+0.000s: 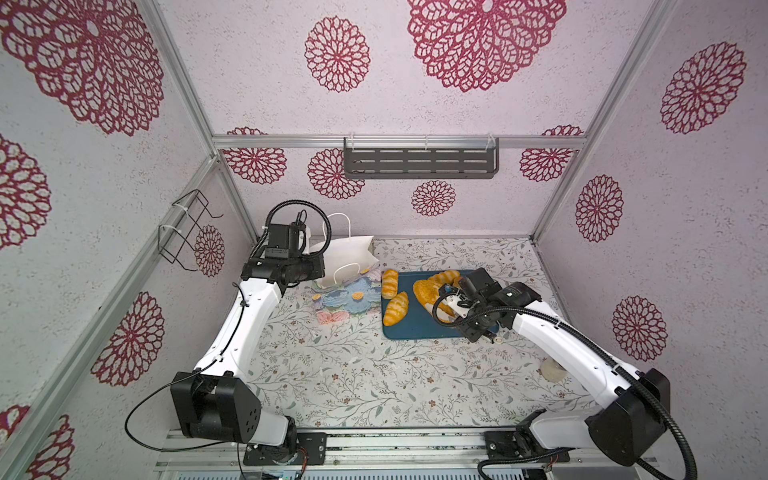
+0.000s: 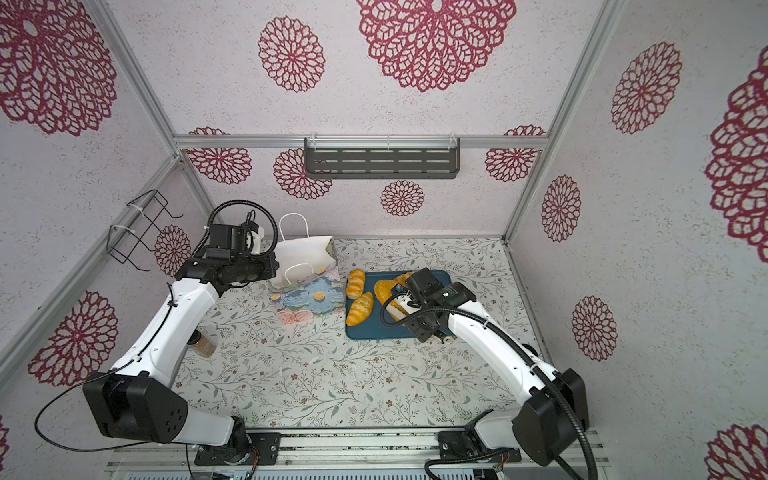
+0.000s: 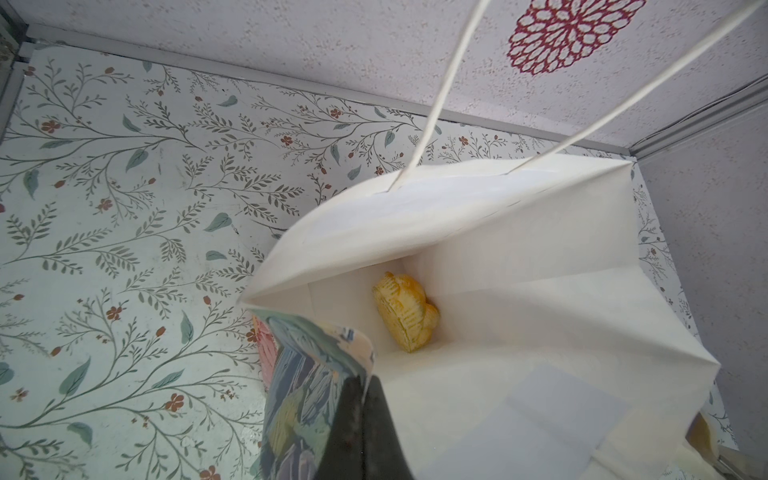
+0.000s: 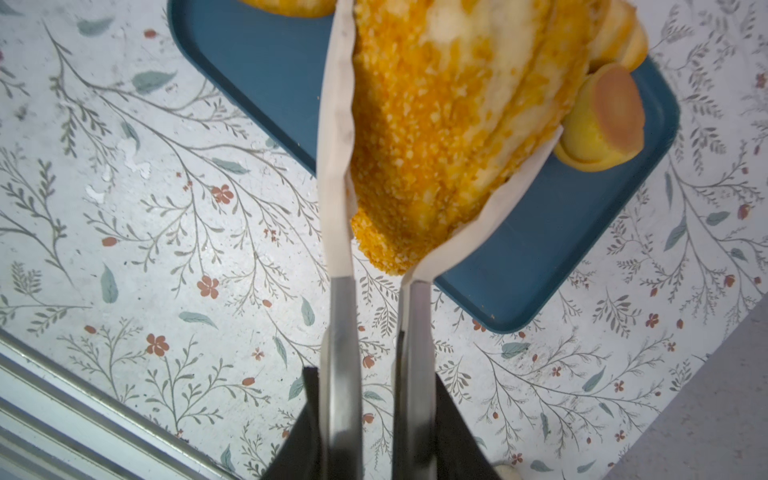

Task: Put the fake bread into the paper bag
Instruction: 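Close the tongs on the sugar-crusted loaf and lift it, then carry the loaf in the tongs over the paper bag held by the left gripper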

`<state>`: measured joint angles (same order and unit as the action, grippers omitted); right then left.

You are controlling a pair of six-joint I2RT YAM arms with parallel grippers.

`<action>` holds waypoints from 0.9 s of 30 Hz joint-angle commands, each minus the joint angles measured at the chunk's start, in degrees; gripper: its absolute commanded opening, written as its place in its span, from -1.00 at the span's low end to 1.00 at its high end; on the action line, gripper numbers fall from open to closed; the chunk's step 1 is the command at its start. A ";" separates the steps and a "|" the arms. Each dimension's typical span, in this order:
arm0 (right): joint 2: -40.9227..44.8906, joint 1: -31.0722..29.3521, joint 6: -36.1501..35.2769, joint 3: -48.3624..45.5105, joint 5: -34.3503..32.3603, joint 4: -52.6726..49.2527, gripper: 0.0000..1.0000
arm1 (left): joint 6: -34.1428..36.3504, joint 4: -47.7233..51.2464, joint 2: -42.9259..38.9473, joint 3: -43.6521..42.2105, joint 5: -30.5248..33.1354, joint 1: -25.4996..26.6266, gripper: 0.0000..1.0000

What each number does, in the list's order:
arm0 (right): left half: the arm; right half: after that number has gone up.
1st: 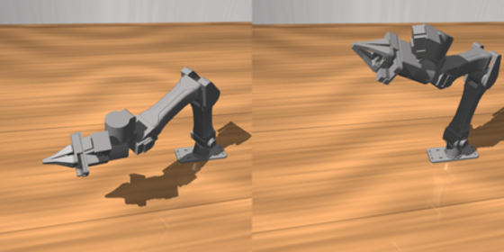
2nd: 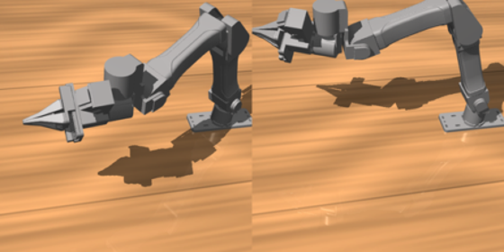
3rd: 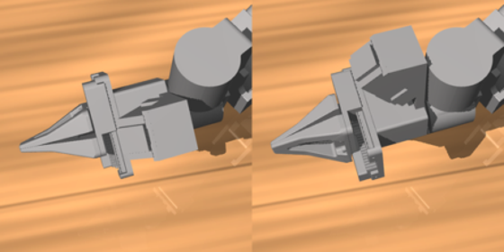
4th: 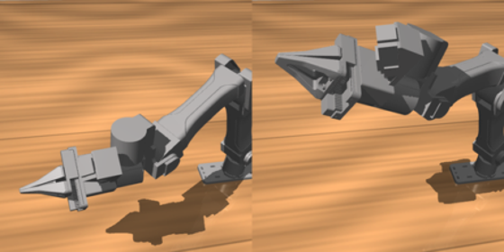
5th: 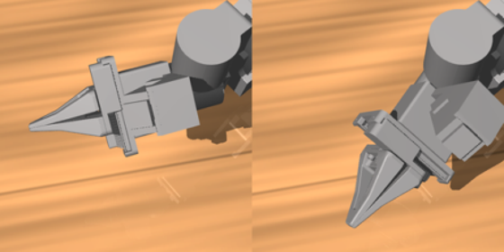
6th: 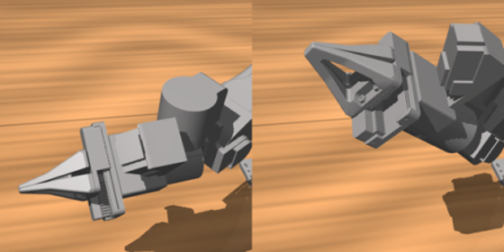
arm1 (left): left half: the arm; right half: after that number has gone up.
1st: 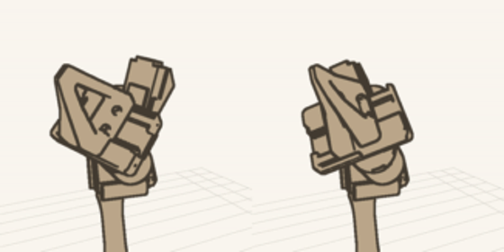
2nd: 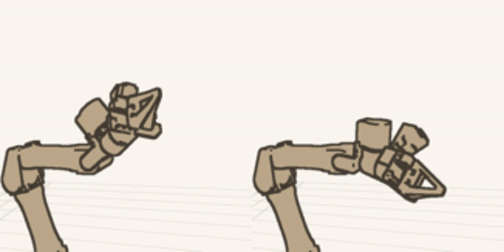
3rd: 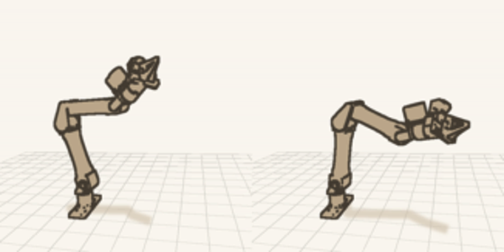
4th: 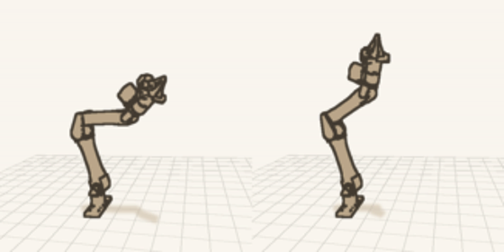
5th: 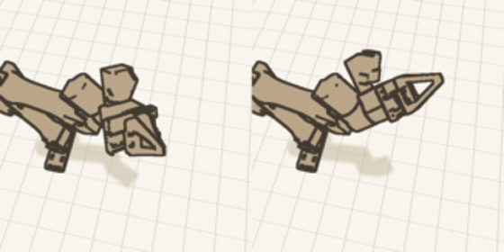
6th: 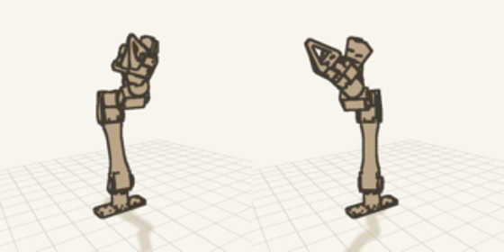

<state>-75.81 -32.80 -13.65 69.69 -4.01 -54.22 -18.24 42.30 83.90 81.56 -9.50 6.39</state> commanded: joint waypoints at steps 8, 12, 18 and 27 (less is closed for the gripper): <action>6.78 -0.31 5.49 0.16 2.60 10.44 -0.70 | -0.33 0.67 -2.64 -0.23 -0.26 0.39 -1.00; 8.60 -0.25 6.67 0.80 3.47 13.90 -0.70 | -0.63 0.76 -2.84 -0.02 -0.35 0.11 -1.00; 8.58 -0.25 8.08 3.36 5.47 17.52 -0.71 | -0.83 0.47 -2.30 0.00 -1.66 -1.05 -1.00; 6.81 -0.34 8.56 6.87 7.14 22.13 -0.73 | -0.82 0.33 -1.86 -0.42 -2.50 -2.09 -1.00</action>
<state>-69.67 -32.84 -6.20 73.14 1.85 -38.72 -18.92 42.78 82.11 81.56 -11.07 4.67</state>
